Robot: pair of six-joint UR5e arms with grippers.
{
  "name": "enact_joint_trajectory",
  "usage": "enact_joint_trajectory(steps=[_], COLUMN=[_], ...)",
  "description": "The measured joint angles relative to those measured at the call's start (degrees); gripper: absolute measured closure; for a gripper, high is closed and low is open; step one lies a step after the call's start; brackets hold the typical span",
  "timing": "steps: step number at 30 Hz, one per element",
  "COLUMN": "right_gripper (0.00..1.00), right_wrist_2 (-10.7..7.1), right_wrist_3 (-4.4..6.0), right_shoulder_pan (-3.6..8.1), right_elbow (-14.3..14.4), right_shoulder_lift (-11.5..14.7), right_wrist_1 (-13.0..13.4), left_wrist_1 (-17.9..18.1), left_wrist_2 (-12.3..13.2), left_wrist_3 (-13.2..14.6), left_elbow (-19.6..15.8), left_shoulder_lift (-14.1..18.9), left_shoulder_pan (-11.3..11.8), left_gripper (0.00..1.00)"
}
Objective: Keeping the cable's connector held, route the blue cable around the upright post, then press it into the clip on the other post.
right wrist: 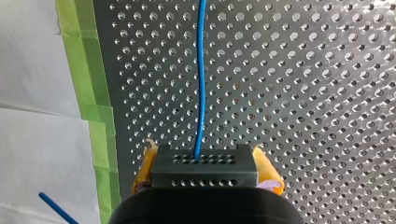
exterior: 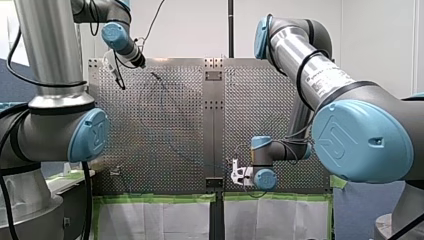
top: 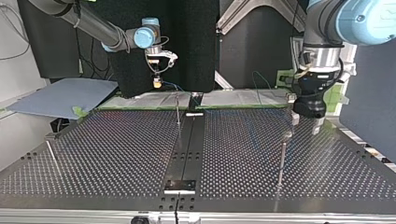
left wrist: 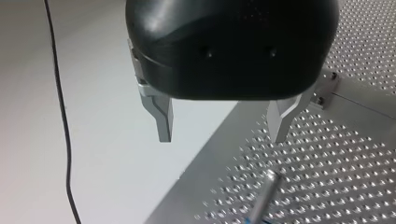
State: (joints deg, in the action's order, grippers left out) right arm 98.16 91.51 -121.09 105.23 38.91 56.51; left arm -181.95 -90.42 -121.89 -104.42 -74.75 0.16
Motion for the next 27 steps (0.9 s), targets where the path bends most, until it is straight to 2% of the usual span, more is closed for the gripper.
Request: enact_joint_trajectory(steps=[8,27], right_gripper=[1.00,1.00], right_wrist_2=[-0.62,-0.76], right_wrist_3=[0.00,0.00], right_shoulder_pan=[0.08,0.36], right_elbow=[0.01,0.01], right_shoulder_lift=[0.00,-0.01], right_wrist_1=[0.07,0.26], left_wrist_1=[-3.63,-13.54], left_wrist_2=[-0.08,-1.95], left_wrist_3=[3.63,13.57], left_elbow=[3.63,12.43], left_shoulder_lift=[-0.87,-6.72], left_shoulder_pan=[-0.16,-0.18], left_gripper=[0.00,0.00])
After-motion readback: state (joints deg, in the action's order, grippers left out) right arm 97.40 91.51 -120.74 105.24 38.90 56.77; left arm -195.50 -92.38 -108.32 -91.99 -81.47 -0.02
